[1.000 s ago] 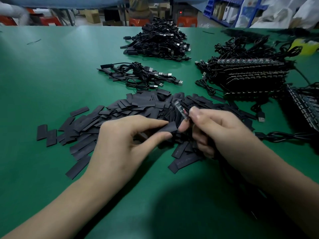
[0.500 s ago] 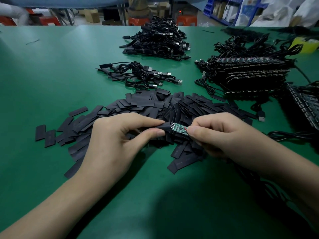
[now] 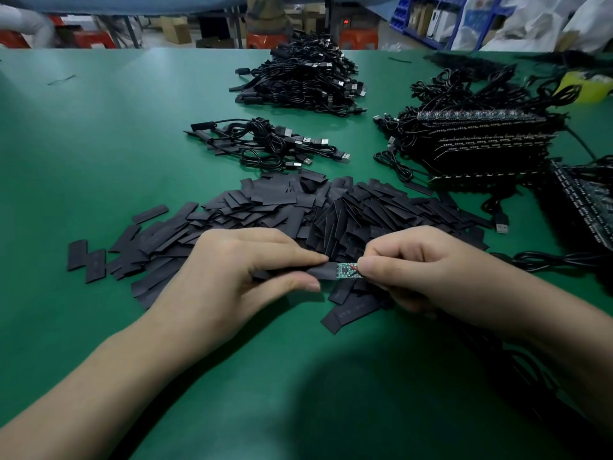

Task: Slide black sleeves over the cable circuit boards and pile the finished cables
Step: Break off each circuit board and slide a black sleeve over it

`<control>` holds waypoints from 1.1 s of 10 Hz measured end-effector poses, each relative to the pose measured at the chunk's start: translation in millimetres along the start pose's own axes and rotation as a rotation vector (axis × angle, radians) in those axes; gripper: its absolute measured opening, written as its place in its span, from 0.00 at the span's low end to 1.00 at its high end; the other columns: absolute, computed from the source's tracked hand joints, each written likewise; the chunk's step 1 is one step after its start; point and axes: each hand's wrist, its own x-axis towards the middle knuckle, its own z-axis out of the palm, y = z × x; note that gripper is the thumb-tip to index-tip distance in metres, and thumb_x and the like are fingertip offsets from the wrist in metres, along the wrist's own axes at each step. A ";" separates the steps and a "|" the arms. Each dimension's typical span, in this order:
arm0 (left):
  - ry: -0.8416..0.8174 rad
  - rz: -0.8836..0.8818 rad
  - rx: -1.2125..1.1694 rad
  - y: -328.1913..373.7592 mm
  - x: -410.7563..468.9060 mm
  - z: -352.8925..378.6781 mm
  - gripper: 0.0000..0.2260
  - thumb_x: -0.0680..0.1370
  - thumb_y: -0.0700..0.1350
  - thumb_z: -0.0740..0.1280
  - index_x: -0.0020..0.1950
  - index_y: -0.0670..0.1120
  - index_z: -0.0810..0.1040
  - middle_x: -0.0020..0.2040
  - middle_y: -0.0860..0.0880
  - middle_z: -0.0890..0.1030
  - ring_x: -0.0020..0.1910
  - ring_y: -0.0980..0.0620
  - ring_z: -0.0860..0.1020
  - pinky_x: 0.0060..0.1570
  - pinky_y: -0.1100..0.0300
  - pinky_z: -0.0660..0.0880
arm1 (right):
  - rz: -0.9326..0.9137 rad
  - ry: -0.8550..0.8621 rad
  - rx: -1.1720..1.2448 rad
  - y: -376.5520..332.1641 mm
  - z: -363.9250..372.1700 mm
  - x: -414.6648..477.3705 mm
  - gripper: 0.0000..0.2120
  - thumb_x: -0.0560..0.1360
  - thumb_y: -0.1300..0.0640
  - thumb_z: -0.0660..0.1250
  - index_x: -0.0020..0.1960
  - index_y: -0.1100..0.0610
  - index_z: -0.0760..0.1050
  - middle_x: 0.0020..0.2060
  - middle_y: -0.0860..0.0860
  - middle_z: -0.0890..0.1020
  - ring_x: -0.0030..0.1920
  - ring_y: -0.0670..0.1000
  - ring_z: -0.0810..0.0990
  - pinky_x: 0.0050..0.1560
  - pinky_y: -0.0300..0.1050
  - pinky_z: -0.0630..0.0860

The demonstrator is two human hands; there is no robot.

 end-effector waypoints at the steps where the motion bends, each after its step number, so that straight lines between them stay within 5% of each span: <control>1: -0.028 0.023 -0.054 -7.9 3.9 4.3 0.09 0.76 0.55 0.75 0.51 0.51 0.88 0.44 0.59 0.85 0.43 0.60 0.83 0.44 0.56 0.80 | 0.007 -0.001 0.000 0.8 1.0 -0.4 0.20 0.82 0.46 0.63 0.32 0.51 0.69 0.23 0.48 0.68 0.25 0.49 0.63 0.27 0.41 0.61; 5: 0.020 0.183 0.029 -17.0 4.9 12.6 0.11 0.75 0.51 0.76 0.56 0.50 0.87 0.47 0.58 0.83 0.46 0.65 0.79 0.49 0.74 0.71 | -0.019 -0.020 0.006 2.4 10.0 1.0 0.18 0.83 0.48 0.62 0.35 0.52 0.71 0.22 0.45 0.69 0.24 0.47 0.64 0.26 0.40 0.61; 7: 0.086 0.193 -0.051 -10.8 4.2 11.8 0.10 0.76 0.48 0.73 0.55 0.48 0.86 0.47 0.56 0.83 0.46 0.62 0.80 0.48 0.69 0.74 | -0.045 -0.101 0.283 0.7 9.8 3.2 0.16 0.78 0.49 0.62 0.31 0.49 0.70 0.24 0.44 0.65 0.22 0.45 0.62 0.23 0.36 0.61; 9: 0.081 0.192 -0.071 -7.7 3.2 13.9 0.09 0.76 0.49 0.73 0.54 0.47 0.86 0.46 0.56 0.83 0.46 0.62 0.80 0.48 0.68 0.74 | -0.077 -0.096 0.218 5.4 12.5 2.6 0.16 0.80 0.48 0.61 0.36 0.52 0.71 0.23 0.45 0.67 0.23 0.45 0.64 0.25 0.37 0.62; 11: 0.147 0.126 -0.125 -7.5 5.3 12.5 0.08 0.75 0.49 0.73 0.52 0.50 0.86 0.46 0.56 0.84 0.46 0.56 0.82 0.46 0.58 0.77 | -0.249 0.204 0.134 5.4 15.2 4.2 0.05 0.76 0.49 0.68 0.47 0.51 0.77 0.30 0.49 0.73 0.29 0.49 0.69 0.30 0.44 0.66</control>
